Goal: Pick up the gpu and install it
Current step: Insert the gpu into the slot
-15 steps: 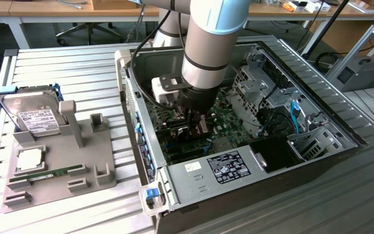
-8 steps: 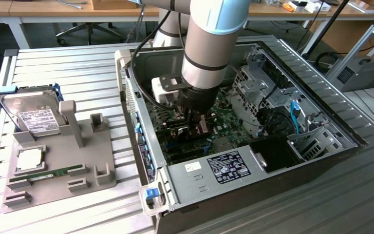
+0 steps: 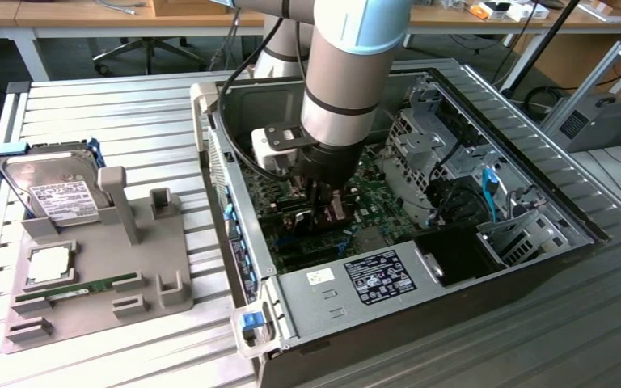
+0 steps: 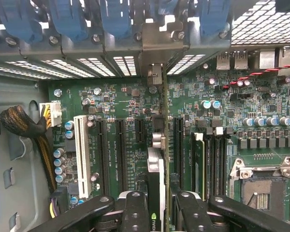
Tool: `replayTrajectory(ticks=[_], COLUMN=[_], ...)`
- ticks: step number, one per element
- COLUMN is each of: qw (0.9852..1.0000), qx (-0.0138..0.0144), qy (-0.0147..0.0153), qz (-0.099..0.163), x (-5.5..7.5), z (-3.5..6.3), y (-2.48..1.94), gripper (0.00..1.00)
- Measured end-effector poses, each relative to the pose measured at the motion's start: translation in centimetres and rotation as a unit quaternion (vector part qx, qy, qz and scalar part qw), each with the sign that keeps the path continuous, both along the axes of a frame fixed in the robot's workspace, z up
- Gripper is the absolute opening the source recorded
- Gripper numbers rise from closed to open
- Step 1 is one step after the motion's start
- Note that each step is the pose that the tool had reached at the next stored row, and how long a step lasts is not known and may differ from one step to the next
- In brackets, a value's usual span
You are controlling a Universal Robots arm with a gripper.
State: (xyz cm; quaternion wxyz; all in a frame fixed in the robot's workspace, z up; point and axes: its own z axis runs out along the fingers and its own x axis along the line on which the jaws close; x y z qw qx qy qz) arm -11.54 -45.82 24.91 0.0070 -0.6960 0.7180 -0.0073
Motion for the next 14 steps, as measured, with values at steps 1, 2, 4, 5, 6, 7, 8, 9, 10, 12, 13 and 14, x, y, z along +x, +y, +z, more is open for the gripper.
replayTrajectory(ticks=[1,2,4,5,6,7,8,9,10,12,13,14], qw=[1.0,1.0,1.0,1.0,1.0,1.0,1.0,1.0,1.0,1.0,1.0,1.0], qx=[-0.0002,-0.0006,-0.0007,-0.0008,-0.0009,-0.001,-0.001,-0.001,-0.001,-0.0009,-0.0009,-0.0009], qy=[0.0,0.0001,0.0001,0.0001,0.0001,0.0001,0.0001,0.0001,0.0,0.0,0.0,0.0], qz=[0.0,0.0,0.0,0.0,0.0,0.0,0.0,0.0,0.0,0.0,0.0,0.0], x=[0.0,0.0,0.0,0.0,0.0,0.0,0.0,0.0,0.0,0.0,0.0,0.0], z=[-0.01,-0.03,-0.07,-0.12,-0.16,-0.18,-0.18,-0.19,-0.19,-0.2,-0.2,-0.2], y=[0.0,0.0,0.0,0.0,0.0,0.0,0.0,0.0,0.0,0.0,0.0,0.0], gripper=[0.27,0.27,0.27,0.27,0.27,0.27,0.27,0.27,0.27,0.27,0.27,0.27])
